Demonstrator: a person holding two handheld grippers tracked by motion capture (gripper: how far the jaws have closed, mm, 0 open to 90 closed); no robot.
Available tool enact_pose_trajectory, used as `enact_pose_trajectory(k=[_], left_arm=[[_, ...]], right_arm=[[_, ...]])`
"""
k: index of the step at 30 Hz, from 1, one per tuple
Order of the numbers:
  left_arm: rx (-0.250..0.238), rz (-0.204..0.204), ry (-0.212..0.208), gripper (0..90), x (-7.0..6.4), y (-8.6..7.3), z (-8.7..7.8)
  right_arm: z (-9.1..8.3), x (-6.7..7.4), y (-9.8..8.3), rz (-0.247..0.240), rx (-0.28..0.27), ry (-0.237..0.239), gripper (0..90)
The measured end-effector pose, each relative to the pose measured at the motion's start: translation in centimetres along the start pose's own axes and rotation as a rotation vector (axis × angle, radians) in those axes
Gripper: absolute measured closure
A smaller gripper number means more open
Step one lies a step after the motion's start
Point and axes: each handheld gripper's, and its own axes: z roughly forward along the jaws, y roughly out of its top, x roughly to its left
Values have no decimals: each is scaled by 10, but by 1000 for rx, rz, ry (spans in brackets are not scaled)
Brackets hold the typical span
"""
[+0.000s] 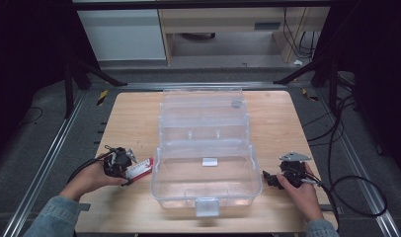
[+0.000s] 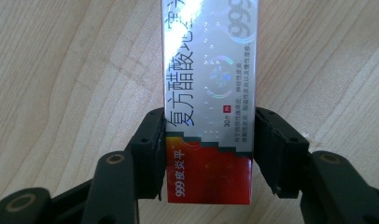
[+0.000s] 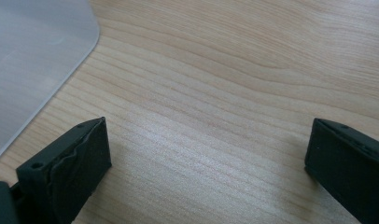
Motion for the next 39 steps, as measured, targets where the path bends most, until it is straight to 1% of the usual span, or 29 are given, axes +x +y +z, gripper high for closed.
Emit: enact_pose_trajectory(k=[4,7,10,14,15,17,18,19,20,21,22,23,24,25,27,29,31,32,33,34,35,37,39], left_arm=[[7,3,-8,476,1,1,2],[3,2,-12,480,2,1,2],[1,8,-9,492,2,1,2],[-6,25,7,508,1,0,0],[-21,29,2,509,1,-1,-3],[-54,21,4,510,2,-4,-9],[-54,21,4,510,2,-4,-9],[-78,17,19,510,3,-8,-16],[-78,17,19,510,3,-8,-16],[-96,12,28,510,4,-12,-23],[-100,13,37,510,5,-15,-27],[-116,11,40,509,5,-17,-28],[-123,28,48,509,5,-20,-32],[-141,33,49,509,5,-22,-34],[-169,22,50,509,6,-27,-39],[-175,19,56,509,6,-29,-41],[-202,13,63,510,4,-34,-48],[-202,13,63,509,4,-34,-48],[-220,13,68,510,2,-37,-54],[-220,13,68,509,2,-37,-54],[-230,14,70,510,1,-38,-57],[-250,21,82,509,-3,-40,-67],[-259,37,80,510,-7,-39,-75]], right_arm=[[0,0,0,0,0,0,5],[0,0,0,0,1,-1,5],[0,0,0,0,1,-1,5],[0,0,0,0,1,-1,5],[0,0,0,0,1,-1,5],[0,0,0,0,1,-1,5],[0,0,0,0,0,0,5],[0,0,0,0,1,-1,5],[0,0,0,0,1,-1,5],[0,0,0,-1,1,-1,5],[0,0,0,0,1,-1,5],[0,0,0,0,0,0,5],[0,0,0,0,1,-1,5],[0,0,0,0,1,-1,5],[0,0,0,0,1,-1,5],[0,0,0,0,1,-1,5],[0,0,0,0,1,-1,5],[0,0,0,0,1,-1,5],[0,0,0,0,1,-1,5],[0,0,0,0,1,-1,5],[0,0,0,0,0,0,5],[0,0,0,0,0,0,5],[0,0,0,0,0,0,4]])
